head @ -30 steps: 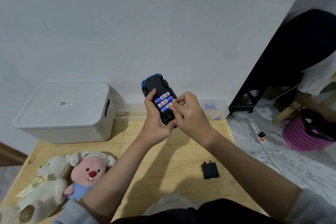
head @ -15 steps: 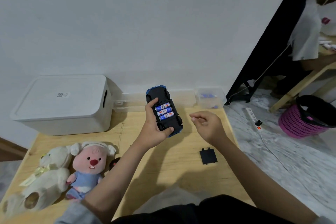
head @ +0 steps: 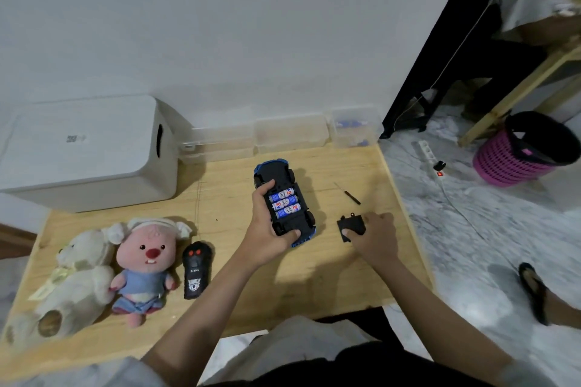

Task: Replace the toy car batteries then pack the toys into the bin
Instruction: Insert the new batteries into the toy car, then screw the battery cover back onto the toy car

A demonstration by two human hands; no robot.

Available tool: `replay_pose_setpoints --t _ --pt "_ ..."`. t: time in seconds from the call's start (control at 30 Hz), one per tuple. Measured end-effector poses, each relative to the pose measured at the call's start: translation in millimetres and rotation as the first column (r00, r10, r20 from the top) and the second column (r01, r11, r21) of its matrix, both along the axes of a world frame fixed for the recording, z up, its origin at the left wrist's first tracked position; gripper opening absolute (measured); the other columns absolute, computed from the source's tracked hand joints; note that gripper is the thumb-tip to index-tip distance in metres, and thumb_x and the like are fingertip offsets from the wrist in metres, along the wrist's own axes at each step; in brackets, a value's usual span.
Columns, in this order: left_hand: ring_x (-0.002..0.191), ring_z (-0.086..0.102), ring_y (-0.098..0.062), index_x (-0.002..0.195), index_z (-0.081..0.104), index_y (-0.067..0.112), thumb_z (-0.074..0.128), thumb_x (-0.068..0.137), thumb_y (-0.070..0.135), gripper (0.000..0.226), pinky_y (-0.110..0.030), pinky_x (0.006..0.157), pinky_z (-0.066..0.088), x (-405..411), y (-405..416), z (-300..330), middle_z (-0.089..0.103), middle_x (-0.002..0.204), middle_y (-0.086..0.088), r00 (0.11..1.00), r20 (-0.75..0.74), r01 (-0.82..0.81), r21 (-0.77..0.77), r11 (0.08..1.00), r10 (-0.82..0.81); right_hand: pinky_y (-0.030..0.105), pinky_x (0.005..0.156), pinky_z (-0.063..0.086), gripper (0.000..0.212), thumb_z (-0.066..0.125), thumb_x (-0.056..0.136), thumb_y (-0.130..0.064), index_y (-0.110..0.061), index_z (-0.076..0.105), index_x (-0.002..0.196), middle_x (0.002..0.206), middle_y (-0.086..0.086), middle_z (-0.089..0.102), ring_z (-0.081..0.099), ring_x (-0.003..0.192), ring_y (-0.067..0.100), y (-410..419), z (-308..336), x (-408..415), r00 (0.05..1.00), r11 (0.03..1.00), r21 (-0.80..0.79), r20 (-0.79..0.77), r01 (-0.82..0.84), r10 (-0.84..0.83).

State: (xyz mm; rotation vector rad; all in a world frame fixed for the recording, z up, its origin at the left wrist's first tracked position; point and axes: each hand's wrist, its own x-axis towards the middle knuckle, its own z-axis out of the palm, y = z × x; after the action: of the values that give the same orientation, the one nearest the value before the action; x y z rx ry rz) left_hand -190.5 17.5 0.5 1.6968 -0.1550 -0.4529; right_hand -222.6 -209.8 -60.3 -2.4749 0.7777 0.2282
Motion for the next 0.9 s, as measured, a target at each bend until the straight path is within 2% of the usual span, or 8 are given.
replay_pose_setpoints --t 0.23,0.33,0.4,0.5,0.57,0.67,0.77,0.9 --pt "0.103 0.058 0.008 0.138 0.015 0.023 0.062 0.075 -0.022 0.091 -0.013 0.078 0.050 -6 1 -9 0.045 0.124 0.011 0.999 -0.044 0.008 -0.004 1.000 -0.008 0.026 0.061 0.038 0.034 0.080 0.072 -0.028 -0.013 0.054 0.089 0.089 0.002 0.054 0.055 0.080 0.021 -7 1 4 0.995 0.982 0.185 0.078 0.040 -0.055" --pt "0.103 0.059 0.006 0.138 0.016 0.024 0.062 0.075 -0.022 0.091 -0.013 0.077 0.051 -6 1 -11 0.046 0.125 0.008 0.998 -0.054 0.015 -0.008 1.000 -0.015 0.019 0.056 0.035 0.018 0.075 0.078 -0.018 -0.012 0.059 0.082 0.081 0.000 0.056 0.058 0.083 0.021 -9 2 5 0.983 0.966 0.244 0.136 0.090 -0.126" --pt "0.103 0.059 0.006 0.139 0.016 0.025 0.063 0.075 -0.021 0.091 -0.013 0.077 0.051 -5 0 -12 0.046 0.126 0.007 0.998 -0.059 0.019 -0.012 1.000 -0.020 0.016 0.057 0.037 0.013 0.075 0.078 -0.018 -0.013 0.063 0.081 0.082 0.001 0.060 0.061 0.085 0.020 -9 5 7 0.972 0.948 0.295 0.160 0.118 -0.171" --pt "0.103 0.057 0.011 0.143 0.014 0.025 0.064 0.075 -0.019 0.095 -0.010 0.078 0.049 -1 -1 -10 0.045 0.127 0.012 0.998 -0.055 0.027 -0.014 1.000 -0.028 0.023 0.067 0.046 0.013 0.077 0.077 -0.018 -0.016 0.065 0.084 0.081 -0.001 0.063 0.062 0.084 0.018 -10 19 11 0.951 0.887 0.443 0.194 0.133 -0.240" --pt "0.104 0.056 0.013 0.146 0.011 0.027 0.065 0.076 -0.018 0.100 -0.010 0.078 0.049 2 -2 -7 0.043 0.129 0.017 0.998 -0.042 0.045 -0.015 0.999 -0.046 0.029 0.071 0.050 0.018 0.078 0.076 -0.016 -0.018 0.066 0.089 0.080 0.002 0.065 0.063 0.080 0.018 -7 34 16 0.927 0.830 0.549 0.254 0.096 -0.275" --pt "0.106 0.054 0.015 0.149 0.009 0.032 0.068 0.076 -0.013 0.104 -0.011 0.077 0.050 7 -4 -4 0.040 0.128 0.025 0.997 -0.036 0.071 -0.014 0.997 -0.072 0.028 0.063 0.052 0.021 0.077 0.076 -0.011 -0.020 0.069 0.093 0.076 0.003 0.066 0.063 0.071 0.014 2 62 23 0.880 0.744 0.668 0.357 -0.005 -0.314" --pt "0.111 0.049 0.018 0.149 0.011 0.037 0.074 0.076 -0.005 0.106 -0.007 0.079 0.047 13 -5 1 0.035 0.129 0.033 0.997 -0.018 0.081 0.013 0.997 -0.081 0.027 0.060 0.056 0.021 0.076 0.077 -0.009 -0.017 0.070 0.095 0.069 -0.001 0.066 0.064 0.068 0.012 15 89 32 0.859 0.706 0.700 0.424 -0.110 -0.287" --pt "0.117 0.051 0.004 0.147 0.016 0.042 0.080 0.070 0.002 0.108 -0.014 0.087 0.049 20 -4 8 0.039 0.133 0.029 0.996 0.035 0.078 0.031 0.996 -0.079 0.027 0.060 0.057 0.020 0.077 0.076 -0.010 -0.014 0.071 0.095 0.070 -0.001 0.068 0.066 0.064 0.009 33 115 46 0.879 0.685 0.708 0.425 -0.174 -0.216"
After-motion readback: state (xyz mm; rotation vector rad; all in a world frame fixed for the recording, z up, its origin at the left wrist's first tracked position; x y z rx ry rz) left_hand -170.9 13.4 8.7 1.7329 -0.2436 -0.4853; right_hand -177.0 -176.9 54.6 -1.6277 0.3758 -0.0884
